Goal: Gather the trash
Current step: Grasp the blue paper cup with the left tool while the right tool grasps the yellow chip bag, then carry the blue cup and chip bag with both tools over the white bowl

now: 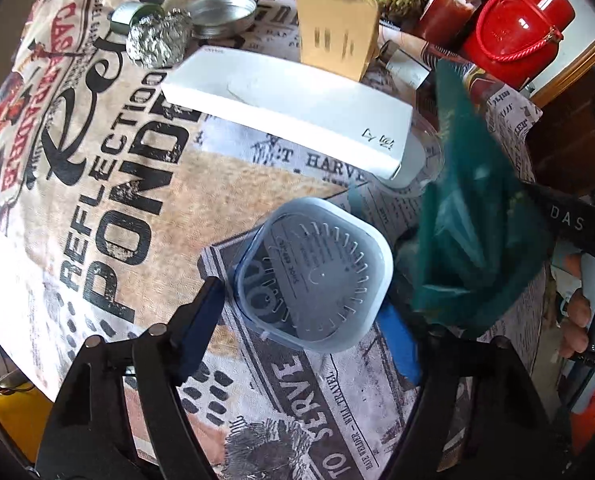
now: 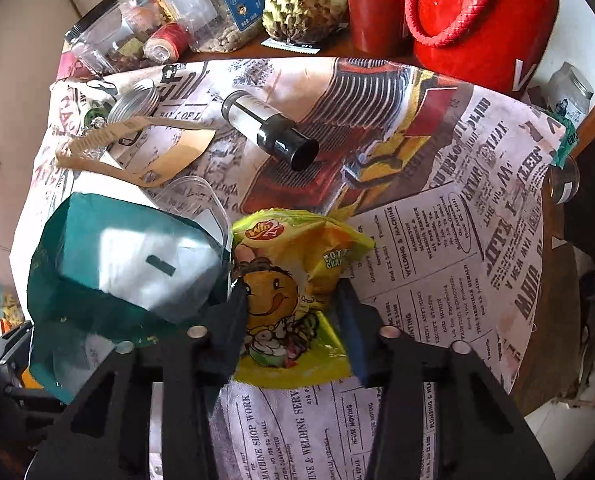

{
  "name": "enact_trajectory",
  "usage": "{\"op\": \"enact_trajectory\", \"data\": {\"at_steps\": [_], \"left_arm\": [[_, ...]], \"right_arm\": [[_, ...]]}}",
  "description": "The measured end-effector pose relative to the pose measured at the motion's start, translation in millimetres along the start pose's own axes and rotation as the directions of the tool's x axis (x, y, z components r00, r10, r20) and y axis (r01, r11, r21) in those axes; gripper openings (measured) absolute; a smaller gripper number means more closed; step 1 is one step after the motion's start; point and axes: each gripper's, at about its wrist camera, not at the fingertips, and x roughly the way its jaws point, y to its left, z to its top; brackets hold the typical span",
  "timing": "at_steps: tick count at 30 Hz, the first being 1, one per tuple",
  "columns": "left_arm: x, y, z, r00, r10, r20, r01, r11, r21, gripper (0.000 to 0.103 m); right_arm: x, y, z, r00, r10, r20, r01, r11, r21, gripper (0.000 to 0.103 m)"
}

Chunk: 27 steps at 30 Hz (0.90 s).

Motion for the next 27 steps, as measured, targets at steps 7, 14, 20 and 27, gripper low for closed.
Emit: {"op": "enact_trajectory", "data": {"at_steps": [7,14,20,27], "left_arm": [[-16.1,3.1,-4.8,0.999,0.006,0.041,-0.006,1.000,0.002,0.068],[-56.6,19.3,-10.6,0.993,0.002,0.116,-0.002,1.000,0.000,0.067],[-108.5,32.5,-22.3,0.972,-0.046,0.231,0.033,0.998,0.059,0.066],[-168.9,61.0,-46.5,0.927,-0.146,0.345,0.092,0.982,0.167,0.065]], "right_arm": [[-22.2,-17.7,-14.7,0.999,0.019,0.046,-0.021,0.999,0.036,0.018],[-69.4,-8.1,-28.4,0.988,-0.026,0.150,0.017,0.998,0.061,0.017],[-120.1,19.4,-47.3,0.959,-0.089,0.268,0.064,0.993,0.098,0.017],[-163.1,74.2,-89.3,0.909,-0.150,0.390,0.084,0.980,0.182,0.017]]}}
